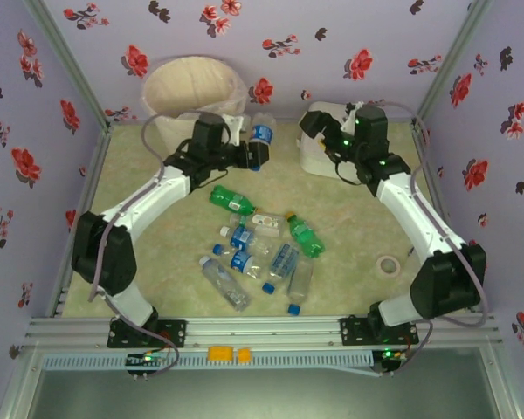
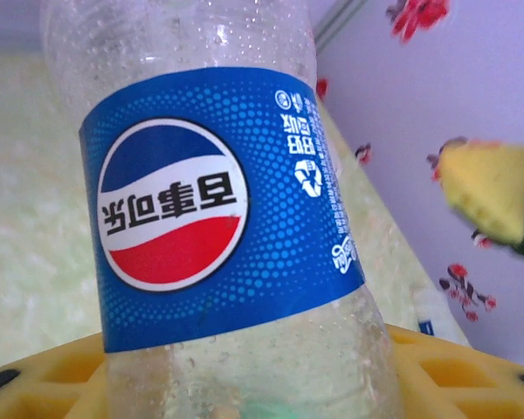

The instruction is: Put the plastic bottles in the bin

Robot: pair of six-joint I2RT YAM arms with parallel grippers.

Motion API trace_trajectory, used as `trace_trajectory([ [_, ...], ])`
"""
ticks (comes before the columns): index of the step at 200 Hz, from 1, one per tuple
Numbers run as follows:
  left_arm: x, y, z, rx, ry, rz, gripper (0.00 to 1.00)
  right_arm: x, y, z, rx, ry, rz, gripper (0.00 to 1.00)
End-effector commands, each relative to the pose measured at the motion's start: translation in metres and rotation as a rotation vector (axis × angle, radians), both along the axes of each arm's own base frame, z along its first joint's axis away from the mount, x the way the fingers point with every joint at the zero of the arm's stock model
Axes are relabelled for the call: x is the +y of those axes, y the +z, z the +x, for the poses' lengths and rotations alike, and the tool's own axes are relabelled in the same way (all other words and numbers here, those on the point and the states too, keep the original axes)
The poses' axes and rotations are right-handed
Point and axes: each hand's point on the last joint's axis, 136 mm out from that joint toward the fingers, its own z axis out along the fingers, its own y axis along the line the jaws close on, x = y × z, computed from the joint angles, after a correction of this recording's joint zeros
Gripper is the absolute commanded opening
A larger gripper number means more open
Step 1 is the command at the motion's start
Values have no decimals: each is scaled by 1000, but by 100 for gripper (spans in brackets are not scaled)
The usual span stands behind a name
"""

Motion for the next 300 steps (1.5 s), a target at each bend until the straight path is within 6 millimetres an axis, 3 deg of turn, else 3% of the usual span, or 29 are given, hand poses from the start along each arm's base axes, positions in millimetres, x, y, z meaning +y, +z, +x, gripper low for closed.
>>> trace_trajectory([
  [1, 24, 73, 4, -157, 46, -9, 34, -21, -44, -21, 83, -14, -203, 99],
  [18, 39, 102, 11, -199, 75, -13, 29, -28, -61, -32, 118, -5, -267, 100],
  [41, 63, 139, 21, -283, 124, -10, 29, -32, -83, -44, 162, 5, -297, 100],
  [64, 103, 164, 39, -321, 230, 15, 28, -35, -103, -51, 203, -2, -292, 100],
  [96, 157, 169, 66, -313, 376, 93, 28, -39, -121, -58, 244, -6, -319, 100],
  [126, 192, 149, 90, -214, 453, 158, 28, -48, -128, -67, 240, -11, -374, 100],
  [196, 192, 85, 109, 28, 387, 318, 35, -50, -131, -83, 257, 18, -380, 100],
  [228, 189, 68, 114, 82, 390, 314, 50, -49, -122, -92, 233, 37, -366, 100],
  [254, 184, 72, 114, 81, 391, 297, 85, -45, -115, -102, 201, 66, -351, 100],
  [281, 177, 97, 107, 21, 386, 273, 99, -45, -111, -113, 131, 83, -365, 100],
  [300, 174, 118, 98, -31, 384, 254, 100, -47, -113, -119, 102, 83, -387, 100],
])
